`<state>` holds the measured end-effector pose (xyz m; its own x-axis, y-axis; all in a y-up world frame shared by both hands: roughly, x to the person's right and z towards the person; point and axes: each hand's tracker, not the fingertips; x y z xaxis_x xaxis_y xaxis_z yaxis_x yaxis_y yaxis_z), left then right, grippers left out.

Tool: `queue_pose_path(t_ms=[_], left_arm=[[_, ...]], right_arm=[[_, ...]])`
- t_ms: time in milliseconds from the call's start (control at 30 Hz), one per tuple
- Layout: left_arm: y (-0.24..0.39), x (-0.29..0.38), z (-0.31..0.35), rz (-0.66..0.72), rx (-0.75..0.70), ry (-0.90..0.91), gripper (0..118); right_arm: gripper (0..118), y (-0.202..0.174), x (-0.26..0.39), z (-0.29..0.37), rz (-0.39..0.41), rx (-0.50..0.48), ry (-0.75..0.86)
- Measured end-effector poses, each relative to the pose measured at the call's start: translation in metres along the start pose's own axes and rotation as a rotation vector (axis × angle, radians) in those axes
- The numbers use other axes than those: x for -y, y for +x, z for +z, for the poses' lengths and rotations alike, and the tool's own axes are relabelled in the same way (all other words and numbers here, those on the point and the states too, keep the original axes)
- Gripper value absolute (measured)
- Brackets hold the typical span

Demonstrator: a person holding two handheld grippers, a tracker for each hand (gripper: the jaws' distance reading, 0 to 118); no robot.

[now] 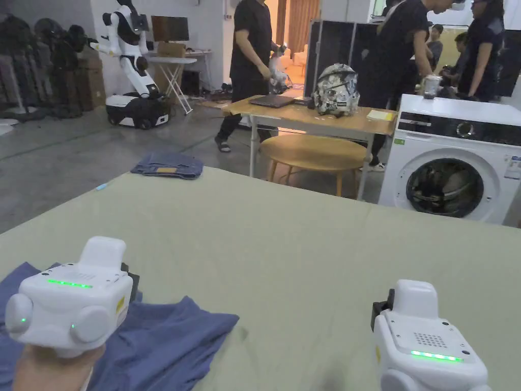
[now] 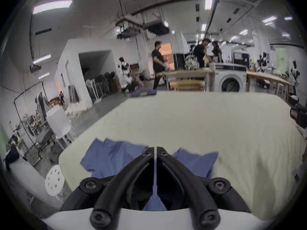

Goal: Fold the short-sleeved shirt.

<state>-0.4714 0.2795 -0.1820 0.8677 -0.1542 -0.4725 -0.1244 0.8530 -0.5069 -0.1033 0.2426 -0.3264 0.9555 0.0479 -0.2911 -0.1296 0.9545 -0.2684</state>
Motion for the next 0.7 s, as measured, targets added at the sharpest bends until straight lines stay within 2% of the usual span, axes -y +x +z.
queue_pose_path(t_ms=[200, 267, 300, 367, 400, 433, 467, 633, 700], left_arm=[[-0.053, 0.031, -0.043, 0.079, 0.116, -0.321, 0], [-0.064, 0.043, -0.061, 0.114, 0.159, -0.373, 0], [-0.067, 0.048, -0.067, 0.135, 0.167, -0.398, 8], [-0.071, 0.057, -0.081, 0.177, 0.204, -0.454, 48], [-0.07, 0.061, -0.089, 0.187, 0.211, -0.489, 74], [-0.068, 0.064, -0.097, 0.196, 0.222, -0.529, 89], [-0.067, 0.068, -0.102, 0.203, 0.235, -0.552, 81], [-0.042, 0.085, -0.126, 0.123, 0.188, -0.644, 81], [-0.031, 0.086, -0.128, 0.059, 0.158, -0.633, 77]], right_arm=[[0, -0.015, 0.013, -0.012, 0.055, -0.042, -0.059], [0, -0.016, 0.017, -0.015, 0.064, -0.048, -0.069], [0, -0.014, 0.006, -0.007, 0.066, -0.048, -0.074], [0, -0.014, 0.009, -0.008, 0.071, -0.05, -0.088], [0, -0.015, 0.011, -0.008, 0.077, -0.046, -0.093], [0, -0.014, 0.017, -0.014, 0.086, -0.037, -0.1], [0, -0.014, 0.019, -0.015, 0.09, -0.036, -0.106], [0, -0.01, 0.027, -0.017, 0.092, -0.026, -0.147], [0, -0.009, 0.031, -0.017, 0.096, -0.023, -0.159]])
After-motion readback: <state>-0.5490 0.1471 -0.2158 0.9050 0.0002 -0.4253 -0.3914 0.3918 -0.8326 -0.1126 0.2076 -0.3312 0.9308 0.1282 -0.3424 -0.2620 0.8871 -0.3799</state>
